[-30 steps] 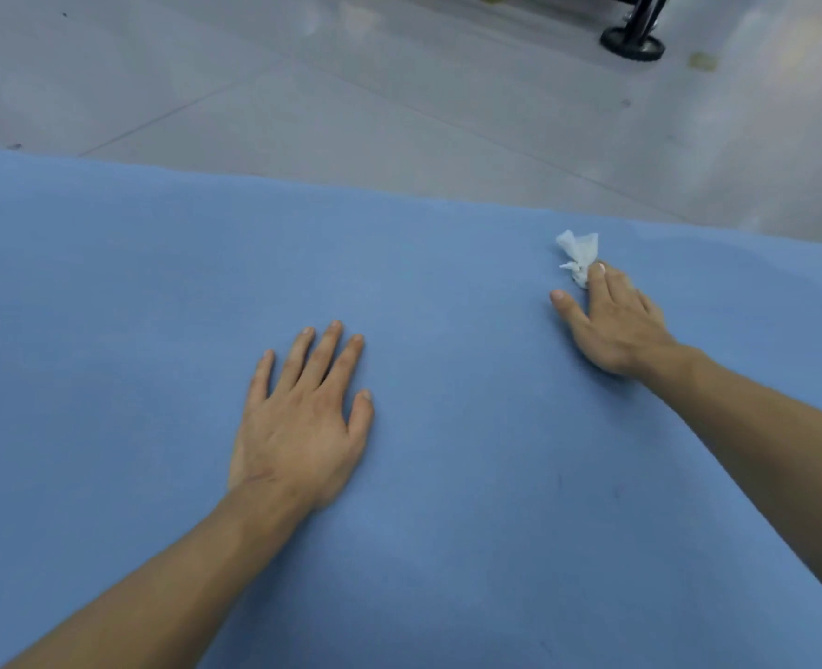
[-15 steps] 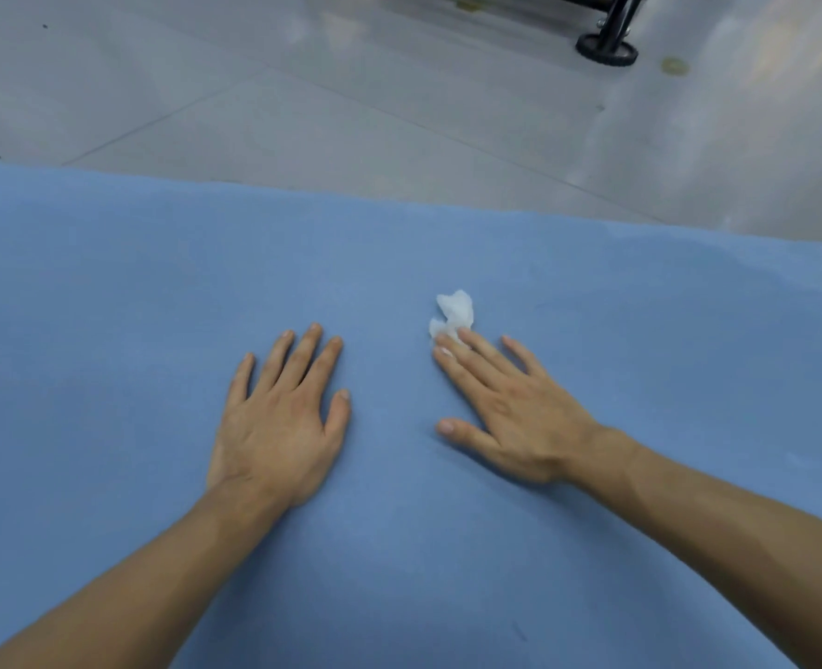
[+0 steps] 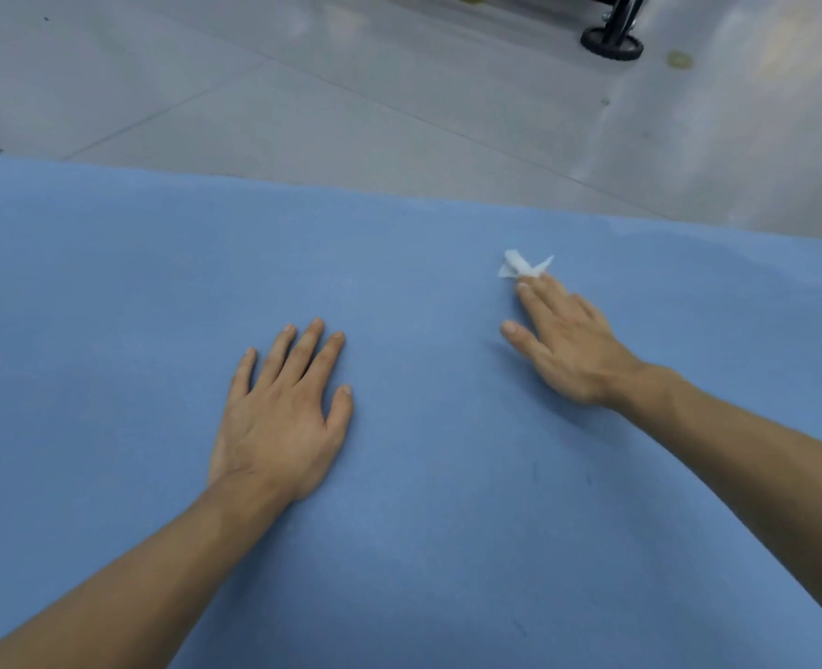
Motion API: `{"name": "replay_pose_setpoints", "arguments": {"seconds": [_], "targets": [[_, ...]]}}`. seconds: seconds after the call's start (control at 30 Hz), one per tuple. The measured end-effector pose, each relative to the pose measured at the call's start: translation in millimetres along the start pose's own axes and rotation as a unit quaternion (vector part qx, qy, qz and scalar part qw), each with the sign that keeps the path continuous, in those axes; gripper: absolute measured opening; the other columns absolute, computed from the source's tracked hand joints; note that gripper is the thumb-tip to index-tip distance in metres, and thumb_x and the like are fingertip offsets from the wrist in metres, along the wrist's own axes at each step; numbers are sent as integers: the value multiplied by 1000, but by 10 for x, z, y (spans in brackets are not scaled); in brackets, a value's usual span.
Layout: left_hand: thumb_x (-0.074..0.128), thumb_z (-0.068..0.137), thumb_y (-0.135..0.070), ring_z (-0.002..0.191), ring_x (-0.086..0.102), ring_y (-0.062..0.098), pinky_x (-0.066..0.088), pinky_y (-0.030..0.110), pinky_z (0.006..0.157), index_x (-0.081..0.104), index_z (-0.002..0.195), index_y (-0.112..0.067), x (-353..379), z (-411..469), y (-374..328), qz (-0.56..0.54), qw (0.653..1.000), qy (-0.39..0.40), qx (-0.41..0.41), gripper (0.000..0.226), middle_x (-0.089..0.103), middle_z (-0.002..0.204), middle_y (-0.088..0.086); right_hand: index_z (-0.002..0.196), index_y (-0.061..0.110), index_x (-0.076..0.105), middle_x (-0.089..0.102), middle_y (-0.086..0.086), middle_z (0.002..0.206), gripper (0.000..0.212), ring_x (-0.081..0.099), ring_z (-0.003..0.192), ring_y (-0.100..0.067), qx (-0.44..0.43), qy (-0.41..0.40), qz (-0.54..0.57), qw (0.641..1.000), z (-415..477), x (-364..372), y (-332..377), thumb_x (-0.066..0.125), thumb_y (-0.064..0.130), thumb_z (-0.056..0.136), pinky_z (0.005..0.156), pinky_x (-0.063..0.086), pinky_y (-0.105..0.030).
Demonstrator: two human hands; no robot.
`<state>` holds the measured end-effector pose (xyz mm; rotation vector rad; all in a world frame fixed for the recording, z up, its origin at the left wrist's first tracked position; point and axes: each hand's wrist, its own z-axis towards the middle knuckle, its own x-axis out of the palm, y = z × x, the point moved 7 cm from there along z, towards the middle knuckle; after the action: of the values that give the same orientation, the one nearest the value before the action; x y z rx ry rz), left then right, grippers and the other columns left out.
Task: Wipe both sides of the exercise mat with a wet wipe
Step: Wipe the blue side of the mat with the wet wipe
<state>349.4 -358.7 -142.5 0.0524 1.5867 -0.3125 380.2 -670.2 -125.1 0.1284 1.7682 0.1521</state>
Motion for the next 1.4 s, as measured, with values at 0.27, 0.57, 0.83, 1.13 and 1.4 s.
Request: {"name": "replay_pose_setpoints", "arguments": {"seconds": [0.27, 0.57, 0.83, 1.13, 1.4], "targets": [[7, 96, -55, 157, 0, 8, 4, 43, 128, 13, 163, -35, -4, -1, 2, -1, 1000, -3, -1, 70, 4, 170, -16, 163, 32, 9, -10, 13, 169, 82, -21, 153, -12, -231, 40, -71, 970, -1052, 262, 692, 9, 79, 95, 125, 1, -48], [9, 96, -55, 157, 0, 8, 4, 43, 128, 15, 162, -35, -11, 0, 5, -4, 1000, -6, 0, 69, 5, 170, -16, 153, 18, 41, 36, -2, 161, 61, 29, 150, -17, -142, -171, 143, 964, -764, -36, 581, 35, 54, 104, 120, 28, -38], [11, 97, -55, 157, 4, 9, 6, 43, 128, 19, 162, -34, -6, 2, 10, -8, 1000, -9, -2, 69, 9, 170, -15, 160, 44, 6, -10, 13, 169, 67, -14, 154, -7, -108, -26, -4, 994, -518, 337, 575, 8, 68, 98, 122, -4, -26], [14, 97, -54, 157, 6, 10, 7, 43, 128, 21, 162, -33, -15, 5, 7, -16, 1000, -14, 2, 69, 12, 170, -14, 134, 8, 49, 50, -10, 142, 47, 44, 135, -31, 27, -130, 26, 991, 192, 124, 325, 27, 34, 101, 111, 33, -44], [12, 97, -54, 157, 3, 9, 5, 43, 128, 18, 162, -34, -4, 6, 14, -13, 1000, -12, 0, 69, 9, 170, -15, 150, 11, 48, 40, -6, 159, 48, 35, 147, -21, -100, -110, 68, 987, -323, 306, 558, 47, 5, 102, 119, 13, -20]]}}
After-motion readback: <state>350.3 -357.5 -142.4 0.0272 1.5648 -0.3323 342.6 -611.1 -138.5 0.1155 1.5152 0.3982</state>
